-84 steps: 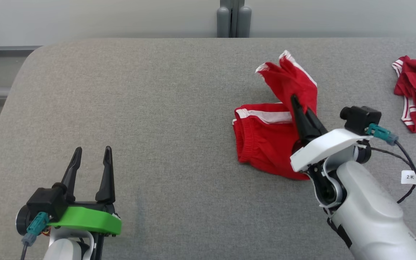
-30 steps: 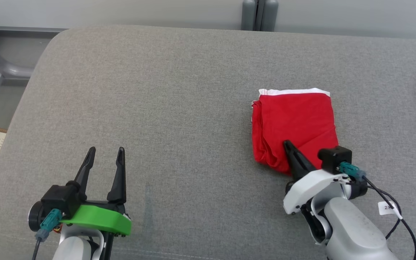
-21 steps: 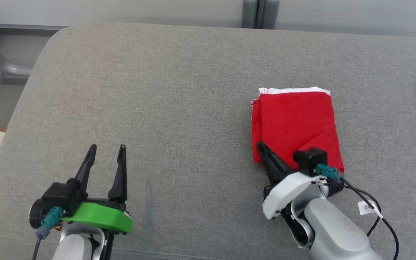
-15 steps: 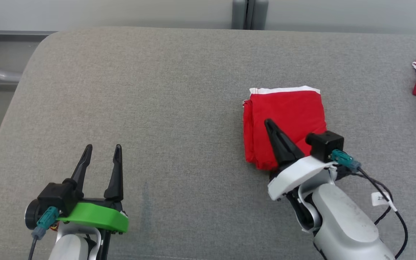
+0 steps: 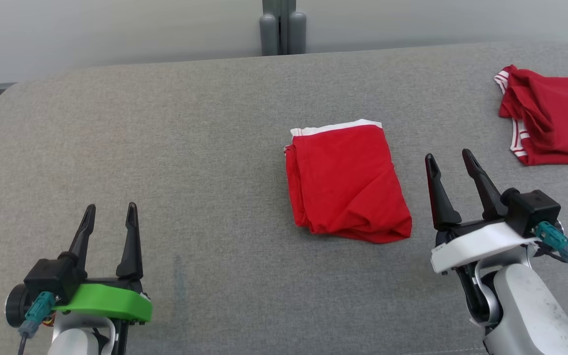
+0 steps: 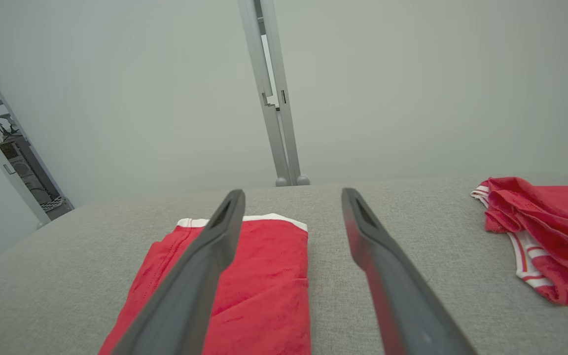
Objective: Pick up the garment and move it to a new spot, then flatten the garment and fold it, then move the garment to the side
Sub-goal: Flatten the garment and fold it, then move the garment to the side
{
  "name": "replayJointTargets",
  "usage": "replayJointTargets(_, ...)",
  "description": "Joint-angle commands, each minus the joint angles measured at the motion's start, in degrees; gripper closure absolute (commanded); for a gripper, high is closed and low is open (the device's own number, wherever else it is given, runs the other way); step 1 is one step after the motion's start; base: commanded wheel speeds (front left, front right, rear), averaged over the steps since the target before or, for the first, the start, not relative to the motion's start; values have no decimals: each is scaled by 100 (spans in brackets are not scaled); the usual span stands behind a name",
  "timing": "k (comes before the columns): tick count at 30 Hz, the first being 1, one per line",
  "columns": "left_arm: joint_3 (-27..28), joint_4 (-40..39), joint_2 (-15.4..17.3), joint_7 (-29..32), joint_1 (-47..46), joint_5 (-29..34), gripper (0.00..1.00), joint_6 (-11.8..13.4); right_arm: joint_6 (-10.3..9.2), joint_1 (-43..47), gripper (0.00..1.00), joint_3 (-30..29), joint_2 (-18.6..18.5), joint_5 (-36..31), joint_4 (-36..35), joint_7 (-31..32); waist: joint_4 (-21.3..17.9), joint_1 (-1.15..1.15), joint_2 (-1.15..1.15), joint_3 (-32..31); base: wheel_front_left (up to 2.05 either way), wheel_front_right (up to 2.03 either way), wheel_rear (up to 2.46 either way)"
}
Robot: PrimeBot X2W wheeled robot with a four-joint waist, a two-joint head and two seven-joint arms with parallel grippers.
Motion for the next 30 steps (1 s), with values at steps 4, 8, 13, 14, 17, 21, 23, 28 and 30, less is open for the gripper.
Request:
replayJointTargets(4, 109, -8, 33, -15, 140, 61, 0, -20, -4, 335, 0, 18, -99, -61, -205, -14, -183, 0, 0, -116, 0, 0, 0)
replayJointTargets(8, 227, 47, 10, -16, 242, 132, 0, -20, -4, 630, 0, -48, -82, -80, -403, -14, -231, 0, 0, -223, 0, 0, 0)
replayJointTargets(13, 311, 21, -55, -16, 368, 248, 0, -19, -4, 876, 0, -142, -13, -168, -539, -14, -206, 0, 0, -365, 0, 0, 0)
replayJointTargets(14, 331, 9, -63, -15, 391, 282, 0, -19, -4, 935, 0, -164, -1, -192, -569, -14, -194, 0, 0, -393, 0, 0, 0)
replayJointTargets(17, 395, -34, -83, -16, 440, 338, 0, -14, -4, 1061, 0, -215, 37, -242, -629, -14, -158, 0, 0, -457, 0, 0, 0)
replayJointTargets(21, 479, -72, -95, -15, 497, 363, 0, -6, -4, 1193, 0, -274, 80, -298, -690, -14, -122, 0, 0, -510, 0, 0, 0)
replayJointTargets(23, 517, -79, -95, -15, 523, 395, 0, -4, -4, 1233, 0, -278, 88, -351, -711, -14, -108, 0, 0, -522, 0, 0, 0)
replayJointTargets(28, 563, -142, -115, -16, 590, 456, 0, 23, -4, 1284, 0, -285, 105, -422, -693, -14, -61, 0, 0, -537, 0, 0, 0)
replayJointTargets(30, 565, -150, -120, -15, 595, 476, 0, 31, -4, 1300, 0, -302, 117, -436, -687, -14, -38, 0, 0, -534, 0, 0, 0)
